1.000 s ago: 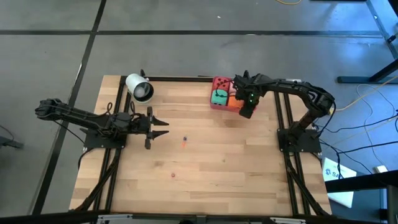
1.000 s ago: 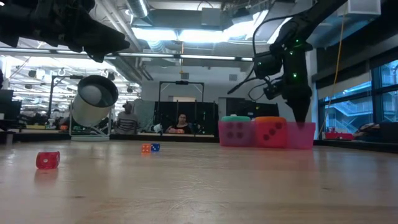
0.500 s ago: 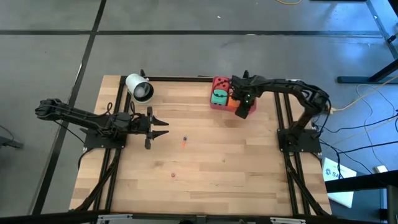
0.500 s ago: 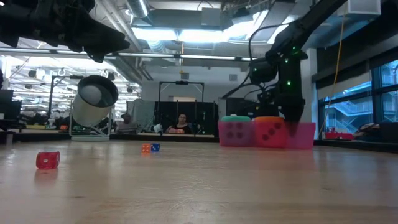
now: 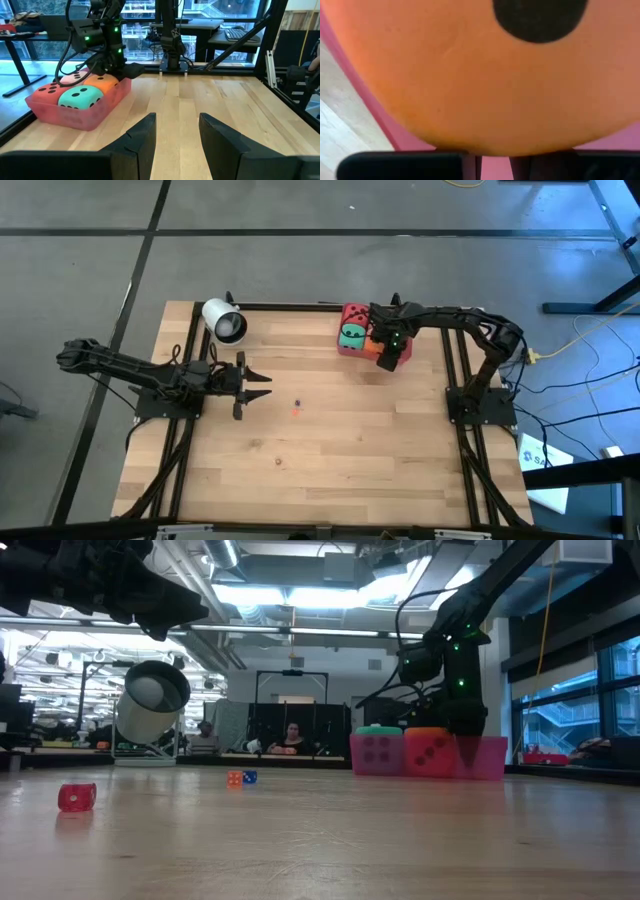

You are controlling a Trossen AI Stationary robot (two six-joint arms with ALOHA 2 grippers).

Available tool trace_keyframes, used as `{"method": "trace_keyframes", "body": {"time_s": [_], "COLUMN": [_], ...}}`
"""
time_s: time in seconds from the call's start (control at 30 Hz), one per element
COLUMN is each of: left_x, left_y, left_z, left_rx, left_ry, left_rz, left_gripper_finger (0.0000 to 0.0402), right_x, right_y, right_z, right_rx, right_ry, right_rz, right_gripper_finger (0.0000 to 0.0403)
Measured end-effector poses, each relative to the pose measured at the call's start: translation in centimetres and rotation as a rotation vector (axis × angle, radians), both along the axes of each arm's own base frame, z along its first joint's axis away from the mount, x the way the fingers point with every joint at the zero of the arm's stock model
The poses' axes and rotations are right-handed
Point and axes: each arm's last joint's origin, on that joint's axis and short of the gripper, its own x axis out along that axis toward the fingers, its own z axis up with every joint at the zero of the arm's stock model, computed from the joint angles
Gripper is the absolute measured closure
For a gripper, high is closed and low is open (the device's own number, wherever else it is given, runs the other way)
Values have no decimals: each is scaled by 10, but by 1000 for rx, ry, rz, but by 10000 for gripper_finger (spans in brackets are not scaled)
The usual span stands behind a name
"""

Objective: Pick & Place Dice
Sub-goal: Put the bottom small blue dice into the red bin, then put the small blue dice into the red bin

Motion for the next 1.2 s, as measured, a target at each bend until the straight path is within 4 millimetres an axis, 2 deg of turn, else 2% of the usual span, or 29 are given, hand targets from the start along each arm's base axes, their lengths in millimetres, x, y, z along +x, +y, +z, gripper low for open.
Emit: {"method": "trace_keyframes", "body": {"time_s": [0.4,0.9,1.2], "left_x": [0,0,0], "left_y": [0,0,0], "left_z": [0,0,0], "left_rx": [-3,-8,-8], "left_ry": [0,-1,-1], "left_rz": [0,0,1], "left_gripper_finger": [258,258,258], "right_x": [0,-1,-10], "right_y": [0,0,4], "right_z": [0,0,27], "right_rx": [4,2,-86], "right_ry": [-1,3,-7], "right_rz": [0,2,-13], "right_gripper_finger": [325,232,223]}}
